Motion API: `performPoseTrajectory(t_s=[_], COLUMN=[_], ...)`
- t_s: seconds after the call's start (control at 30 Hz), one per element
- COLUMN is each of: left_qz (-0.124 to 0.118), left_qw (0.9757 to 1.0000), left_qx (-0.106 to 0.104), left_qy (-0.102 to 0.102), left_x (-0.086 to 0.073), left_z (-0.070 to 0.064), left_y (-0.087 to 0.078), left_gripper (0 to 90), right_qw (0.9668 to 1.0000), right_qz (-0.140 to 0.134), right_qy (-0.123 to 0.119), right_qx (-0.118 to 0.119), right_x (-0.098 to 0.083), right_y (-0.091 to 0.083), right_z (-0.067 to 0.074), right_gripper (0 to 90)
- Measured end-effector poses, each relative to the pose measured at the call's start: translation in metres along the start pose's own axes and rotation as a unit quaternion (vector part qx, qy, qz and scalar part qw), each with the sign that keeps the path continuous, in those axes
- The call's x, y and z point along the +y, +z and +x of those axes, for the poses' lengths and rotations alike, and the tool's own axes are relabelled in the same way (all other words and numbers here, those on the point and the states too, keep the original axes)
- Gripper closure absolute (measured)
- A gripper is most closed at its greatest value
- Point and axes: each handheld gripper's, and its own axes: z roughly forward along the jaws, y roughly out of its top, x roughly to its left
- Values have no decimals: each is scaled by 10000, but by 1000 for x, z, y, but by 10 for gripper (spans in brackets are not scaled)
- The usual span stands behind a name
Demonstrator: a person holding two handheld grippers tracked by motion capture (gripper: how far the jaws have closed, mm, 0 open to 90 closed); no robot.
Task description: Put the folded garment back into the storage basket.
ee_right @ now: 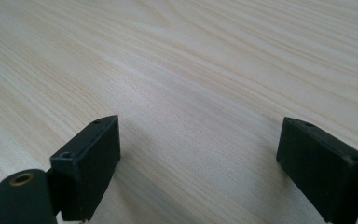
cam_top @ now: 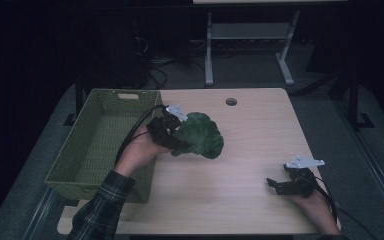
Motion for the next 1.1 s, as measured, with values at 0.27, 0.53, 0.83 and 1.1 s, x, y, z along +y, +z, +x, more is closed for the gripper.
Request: performPoseTrajectory(t_s=[0.27,0.53,0.83,1.1], left_qz=[-89,-218,-239,-331], left_qw=[9991,9966,9924,9857], left_qx=[288,510,748,1045], left_qy=[-301,-612,-948,-1280], left_x=[-18,-41,-71,-101], left_z=[19,35,51,64], left_y=[-25,-48,-63,-79], left_gripper=[662,662,661,660], right_qw=[10000,10000,10000,10000], right_qz=[-6,-17,-14,-15], right_qy=[-21,-40,-33,-42], right_qx=[1,-7,-7,-6], right_x=[0,0,0,0], right_y=[0,0,0,0], right_z=[0,-1,0,-1], right_gripper=[130,130,130,130])
